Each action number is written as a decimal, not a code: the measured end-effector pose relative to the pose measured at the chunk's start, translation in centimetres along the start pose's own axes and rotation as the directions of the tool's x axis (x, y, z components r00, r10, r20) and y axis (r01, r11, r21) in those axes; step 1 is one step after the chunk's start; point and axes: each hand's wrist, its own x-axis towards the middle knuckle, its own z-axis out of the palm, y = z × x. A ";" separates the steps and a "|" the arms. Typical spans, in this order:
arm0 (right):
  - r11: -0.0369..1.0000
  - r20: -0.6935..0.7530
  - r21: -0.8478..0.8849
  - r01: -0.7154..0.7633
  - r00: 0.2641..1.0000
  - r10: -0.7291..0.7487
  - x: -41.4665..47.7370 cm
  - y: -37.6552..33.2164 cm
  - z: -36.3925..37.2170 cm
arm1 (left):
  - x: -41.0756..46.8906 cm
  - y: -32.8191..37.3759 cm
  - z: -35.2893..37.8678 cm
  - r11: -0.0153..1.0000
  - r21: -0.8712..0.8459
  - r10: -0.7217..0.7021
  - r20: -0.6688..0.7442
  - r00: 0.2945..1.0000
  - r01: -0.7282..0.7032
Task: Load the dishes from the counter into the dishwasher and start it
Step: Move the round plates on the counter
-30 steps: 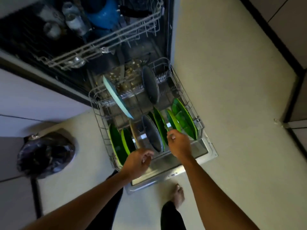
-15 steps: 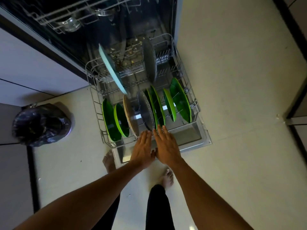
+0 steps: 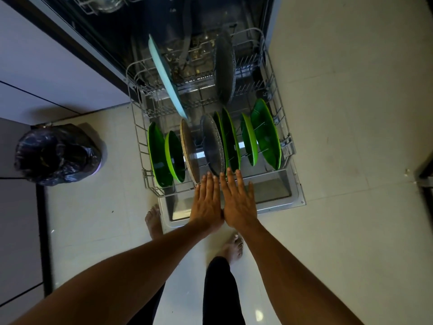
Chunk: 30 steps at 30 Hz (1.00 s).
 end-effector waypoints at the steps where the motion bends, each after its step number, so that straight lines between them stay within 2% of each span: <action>1: 1.000 0.013 -0.002 -0.002 1.000 0.002 0.4 -0.1 -0.2 | 0.3 -0.2 -0.2 1.000 0.001 -0.001 0.008 1.000 0.001; 7: 0.999 0.040 0.045 -0.025 0.999 0.023 3.8 -0.7 -2.4 | 3.5 -1.7 -2.7 0.995 0.096 0.011 0.032 0.999 -0.014; 13: 0.999 0.099 0.019 -0.048 0.994 0.046 8.0 -1.3 -5.9 | 7.6 -3.2 -5.8 0.978 0.210 -0.012 0.031 0.999 0.005; 17: 0.997 0.078 0.022 -0.070 0.995 0.068 11.5 -1.9 -7.3 | 10.6 -3.6 -7.4 0.986 0.165 -0.037 -0.006 0.999 0.038; 21: 0.997 0.072 0.034 -0.069 0.995 0.067 15.2 -2.3 -9.3 | 13.7 -5.3 -9.6 0.991 0.132 -0.004 -0.056 0.998 0.012; 25: 0.996 -0.028 0.050 -0.067 0.997 0.069 18.7 -2.7 -11.3 | 17.2 -7.3 -11.8 0.988 0.146 0.057 -0.078 0.995 -0.045; 30: 0.996 -0.217 0.044 -0.078 0.972 0.086 23.5 -3.6 -12.8 | 21.9 -9.7 -14.8 0.975 0.198 0.124 -0.092 0.988 -0.103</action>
